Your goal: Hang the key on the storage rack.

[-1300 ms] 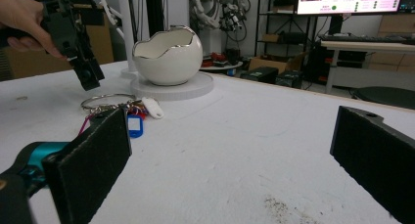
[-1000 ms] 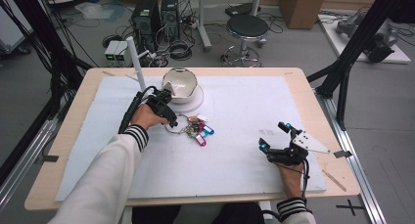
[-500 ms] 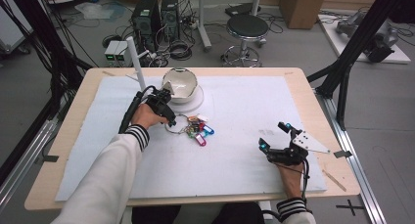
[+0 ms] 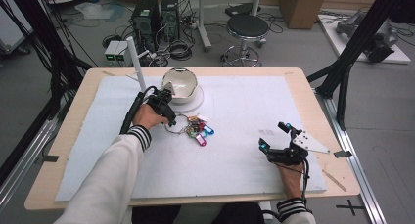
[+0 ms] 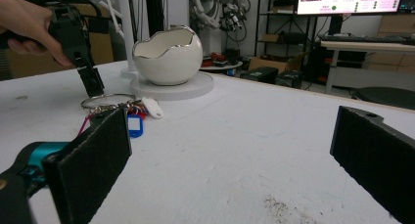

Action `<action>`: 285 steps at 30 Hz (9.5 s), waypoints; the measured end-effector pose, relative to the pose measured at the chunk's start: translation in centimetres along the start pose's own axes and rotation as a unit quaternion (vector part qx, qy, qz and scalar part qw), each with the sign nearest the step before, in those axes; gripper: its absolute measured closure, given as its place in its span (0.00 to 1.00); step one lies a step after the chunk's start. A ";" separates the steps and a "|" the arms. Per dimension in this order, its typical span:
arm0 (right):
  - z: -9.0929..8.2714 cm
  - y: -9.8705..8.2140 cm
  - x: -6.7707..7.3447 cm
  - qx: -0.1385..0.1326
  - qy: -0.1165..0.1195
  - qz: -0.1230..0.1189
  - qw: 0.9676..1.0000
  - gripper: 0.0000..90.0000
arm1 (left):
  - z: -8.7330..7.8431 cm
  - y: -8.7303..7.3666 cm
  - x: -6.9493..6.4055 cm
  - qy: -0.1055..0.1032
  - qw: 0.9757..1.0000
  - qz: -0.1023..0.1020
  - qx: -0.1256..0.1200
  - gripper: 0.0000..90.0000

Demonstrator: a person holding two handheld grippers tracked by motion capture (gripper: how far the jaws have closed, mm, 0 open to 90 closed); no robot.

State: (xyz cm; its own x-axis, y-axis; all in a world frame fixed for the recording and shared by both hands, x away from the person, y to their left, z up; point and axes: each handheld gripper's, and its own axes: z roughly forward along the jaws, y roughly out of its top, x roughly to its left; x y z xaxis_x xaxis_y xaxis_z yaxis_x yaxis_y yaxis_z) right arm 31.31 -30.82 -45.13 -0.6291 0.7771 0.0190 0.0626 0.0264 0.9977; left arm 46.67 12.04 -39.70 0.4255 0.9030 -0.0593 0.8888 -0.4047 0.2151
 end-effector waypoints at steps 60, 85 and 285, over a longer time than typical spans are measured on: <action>0.0 0.0 0.0 -0.001 0.000 0.001 1.000 0.01 | 0.7 0.4 -0.1 0.008 0.999 -0.034 0.031 0.79; 0.0 0.0 0.0 0.000 0.001 0.000 1.000 0.01 | 0.7 0.2 -1.0 0.037 0.999 0.010 0.031 0.95; 0.1 0.0 0.0 0.007 -0.002 -0.001 1.000 0.01 | -10.1 -16.9 9.2 -0.062 0.826 0.164 -0.536 0.02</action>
State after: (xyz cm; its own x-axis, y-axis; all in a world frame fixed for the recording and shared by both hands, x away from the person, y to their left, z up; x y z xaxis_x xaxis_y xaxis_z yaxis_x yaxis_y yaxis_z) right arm 31.38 -30.74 -45.10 -0.6265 0.7792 0.0158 0.0715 0.0373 0.9967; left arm 33.81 28.61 -34.06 0.6863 0.7219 0.0887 0.0897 -0.2051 0.9746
